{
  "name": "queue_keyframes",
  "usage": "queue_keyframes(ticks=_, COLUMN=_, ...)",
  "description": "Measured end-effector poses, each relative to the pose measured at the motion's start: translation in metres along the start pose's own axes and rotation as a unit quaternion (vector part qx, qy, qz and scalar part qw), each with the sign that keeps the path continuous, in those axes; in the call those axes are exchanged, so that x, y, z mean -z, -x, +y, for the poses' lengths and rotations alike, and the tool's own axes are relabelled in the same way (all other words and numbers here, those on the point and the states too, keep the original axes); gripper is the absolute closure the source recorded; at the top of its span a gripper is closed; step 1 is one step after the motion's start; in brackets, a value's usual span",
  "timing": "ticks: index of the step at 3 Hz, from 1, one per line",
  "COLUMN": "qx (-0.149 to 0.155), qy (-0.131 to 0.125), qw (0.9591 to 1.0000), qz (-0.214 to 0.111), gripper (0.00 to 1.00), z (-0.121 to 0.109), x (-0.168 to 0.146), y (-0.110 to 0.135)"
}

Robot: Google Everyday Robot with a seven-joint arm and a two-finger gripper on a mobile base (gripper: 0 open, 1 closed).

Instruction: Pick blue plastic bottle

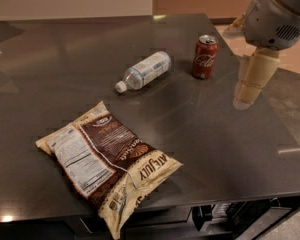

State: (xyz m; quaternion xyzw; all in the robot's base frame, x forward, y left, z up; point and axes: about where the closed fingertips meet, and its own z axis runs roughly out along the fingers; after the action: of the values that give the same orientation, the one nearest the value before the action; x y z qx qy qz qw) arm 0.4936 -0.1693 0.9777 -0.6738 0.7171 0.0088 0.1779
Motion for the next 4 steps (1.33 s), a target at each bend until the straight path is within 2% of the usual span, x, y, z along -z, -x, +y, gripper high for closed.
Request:
queue_keyframes(ticks=1, qx=0.043, qy=0.018, qw=0.9984, qz=-0.032, gripper=0.00, z=-0.031, x=-0.018, y=0.027)
queue_keyframes(ticks=2, qx=0.096, qy=0.041, qw=0.9934, qz=-0.046, gripper=0.00, z=-0.066, x=-0.053, y=0.056)
queue_keyframes(ticks=4, qx=0.170, qy=0.078, qw=0.9814, qz=-0.042, gripper=0.00, z=-0.123, x=-0.134, y=0.102)
